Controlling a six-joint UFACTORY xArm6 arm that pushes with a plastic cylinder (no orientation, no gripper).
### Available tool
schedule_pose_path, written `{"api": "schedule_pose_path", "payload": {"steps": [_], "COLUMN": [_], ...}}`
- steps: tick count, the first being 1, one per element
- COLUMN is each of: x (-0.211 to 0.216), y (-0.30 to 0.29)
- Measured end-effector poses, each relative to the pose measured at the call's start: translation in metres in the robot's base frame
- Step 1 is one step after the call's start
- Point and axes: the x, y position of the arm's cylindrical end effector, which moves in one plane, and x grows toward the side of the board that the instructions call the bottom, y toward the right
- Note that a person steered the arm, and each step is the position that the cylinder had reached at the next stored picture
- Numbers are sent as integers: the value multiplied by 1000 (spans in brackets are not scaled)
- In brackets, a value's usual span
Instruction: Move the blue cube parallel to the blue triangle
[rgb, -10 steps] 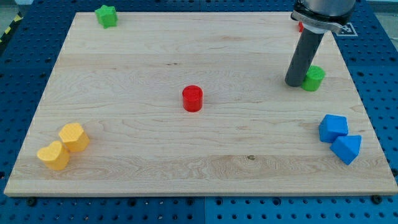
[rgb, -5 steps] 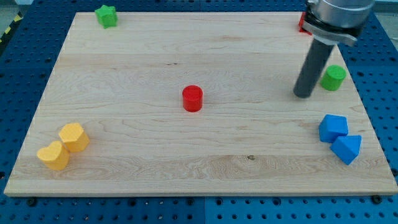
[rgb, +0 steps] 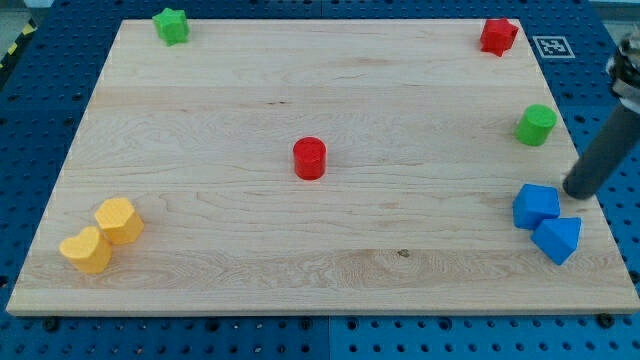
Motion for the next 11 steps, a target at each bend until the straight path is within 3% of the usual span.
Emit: {"api": "schedule_pose_path", "payload": {"steps": [1, 2, 4, 9, 11], "x": [29, 29, 19, 5, -24], "y": [-2, -3, 0, -66, -109]}}
